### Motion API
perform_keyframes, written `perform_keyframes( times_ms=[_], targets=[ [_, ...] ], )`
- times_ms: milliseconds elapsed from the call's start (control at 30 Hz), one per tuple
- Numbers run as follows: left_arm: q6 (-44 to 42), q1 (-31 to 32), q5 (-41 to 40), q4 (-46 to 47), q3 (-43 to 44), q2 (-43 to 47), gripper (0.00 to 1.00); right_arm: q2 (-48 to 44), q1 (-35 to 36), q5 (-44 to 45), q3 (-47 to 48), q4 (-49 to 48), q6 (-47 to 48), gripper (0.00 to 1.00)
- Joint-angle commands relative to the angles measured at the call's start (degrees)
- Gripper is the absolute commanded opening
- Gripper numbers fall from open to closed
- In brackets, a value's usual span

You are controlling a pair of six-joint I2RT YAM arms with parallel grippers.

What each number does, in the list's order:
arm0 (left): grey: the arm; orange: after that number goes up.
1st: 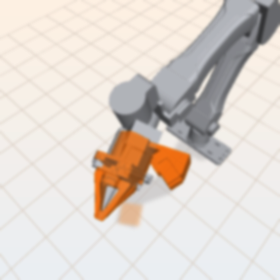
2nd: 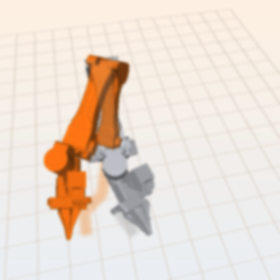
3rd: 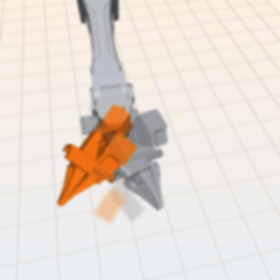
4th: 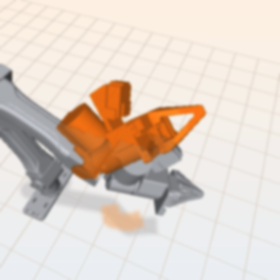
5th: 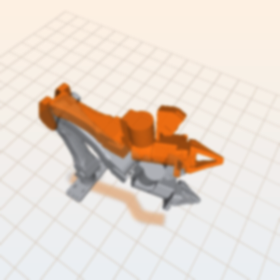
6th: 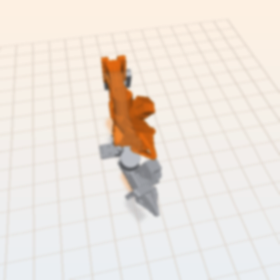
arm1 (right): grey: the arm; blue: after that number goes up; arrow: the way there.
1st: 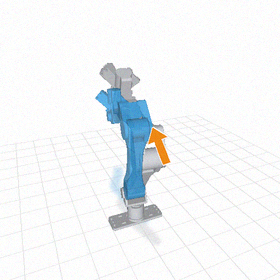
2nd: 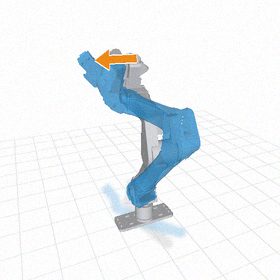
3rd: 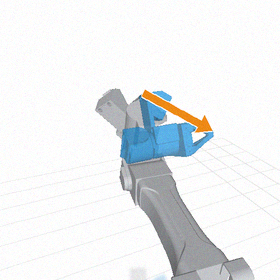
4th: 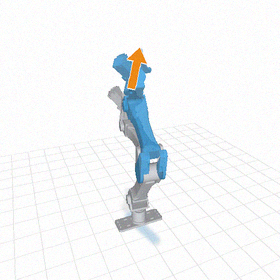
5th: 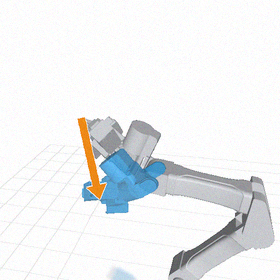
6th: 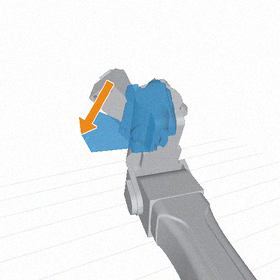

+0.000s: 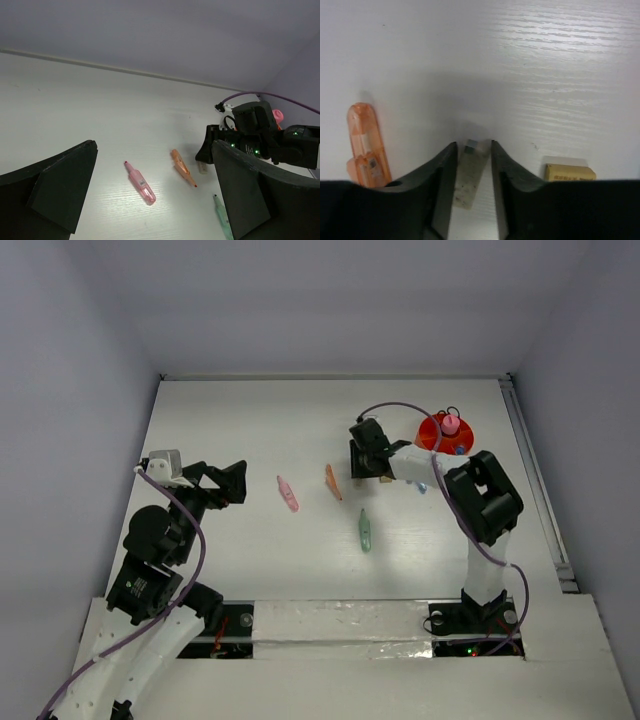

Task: Sort the stationery into containers
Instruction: Pick up the stationery from the center of the board, then place the stationery in the storage box.

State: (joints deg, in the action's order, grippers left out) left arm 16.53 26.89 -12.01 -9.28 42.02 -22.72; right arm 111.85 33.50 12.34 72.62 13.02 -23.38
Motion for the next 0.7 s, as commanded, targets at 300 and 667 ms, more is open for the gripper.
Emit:
perform_keyframes(
  times_ms=[300,667],
  targets=[
    [-0.63,-0.26,0.85,2.33,-0.1,0.31,0.99,-4.26,0.87,5.14,2.0,2.98,2.63,0.08],
    [-0.63,-0.26,1.02,2.33,-0.1,1.1,0.99,-21.58,-7.21,24.56,-4.32,-10.43,16.42,0.08]
  ],
)
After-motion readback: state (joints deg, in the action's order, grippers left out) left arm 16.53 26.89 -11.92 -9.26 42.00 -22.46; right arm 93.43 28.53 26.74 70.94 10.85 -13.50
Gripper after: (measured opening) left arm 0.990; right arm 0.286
